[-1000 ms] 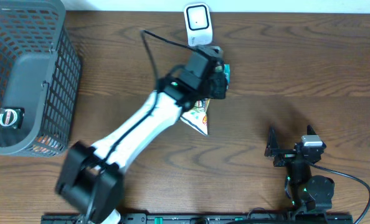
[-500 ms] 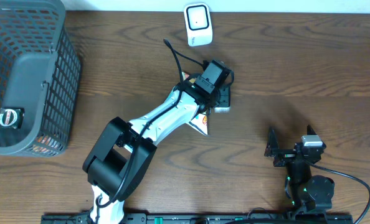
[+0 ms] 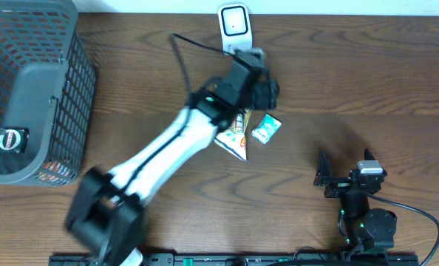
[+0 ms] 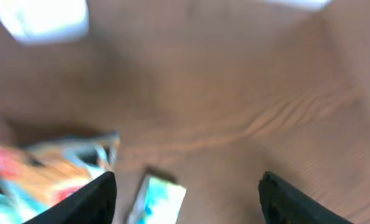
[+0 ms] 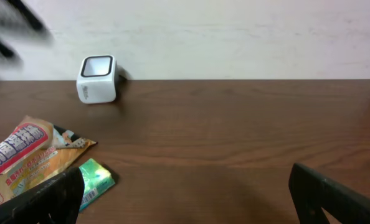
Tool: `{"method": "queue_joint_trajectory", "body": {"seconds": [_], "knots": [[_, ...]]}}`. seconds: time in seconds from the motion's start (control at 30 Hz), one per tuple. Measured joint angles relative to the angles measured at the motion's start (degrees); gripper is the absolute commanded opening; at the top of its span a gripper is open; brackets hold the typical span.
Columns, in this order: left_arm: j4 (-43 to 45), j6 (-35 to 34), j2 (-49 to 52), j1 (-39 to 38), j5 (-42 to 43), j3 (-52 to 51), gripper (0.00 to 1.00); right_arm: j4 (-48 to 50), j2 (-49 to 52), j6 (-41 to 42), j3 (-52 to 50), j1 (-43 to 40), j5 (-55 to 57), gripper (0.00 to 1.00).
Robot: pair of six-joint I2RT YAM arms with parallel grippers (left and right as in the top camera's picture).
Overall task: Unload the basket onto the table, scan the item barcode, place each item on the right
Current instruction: 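Place the small green-white packet right of the snack bag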
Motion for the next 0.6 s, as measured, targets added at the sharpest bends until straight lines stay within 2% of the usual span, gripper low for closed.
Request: {"method": "queue_joint_trajectory", "body": {"seconds": [0.17,0.2,0.37,0.47,0.5,0.6], "knots": [[0.2,3.8,-13.3,9.4,-0.4,0.0,0.73,0.0,0.0,0.0,0.0,0.0,0.0,0.99],[-0.1,4.2,-15.8,12.2,-0.9,0.0,0.79,0.0,0.0,0.0,0.0,0.0,0.0,0.99],[-4.3,5.6,-25.6,29.2,-4.3,0.0,0.8,0.0,0.0,0.0,0.0,0.0,0.0,0.99],[-8.8,5.7,-28.0,39.2,-5.4,0.0,0.81,0.0,0.0,0.0,0.0,0.0,0.0,0.99],[-11.8,5.9,-28.3,45.5,-5.8,0.1,0.82,0.0,0.0,0.0,0.0,0.0,0.0,0.99],[-16.0,5.6,-27.5,52.9,-6.3,0.1,0.88,0.0,0.0,0.0,0.0,0.0,0.0,0.99]]}}
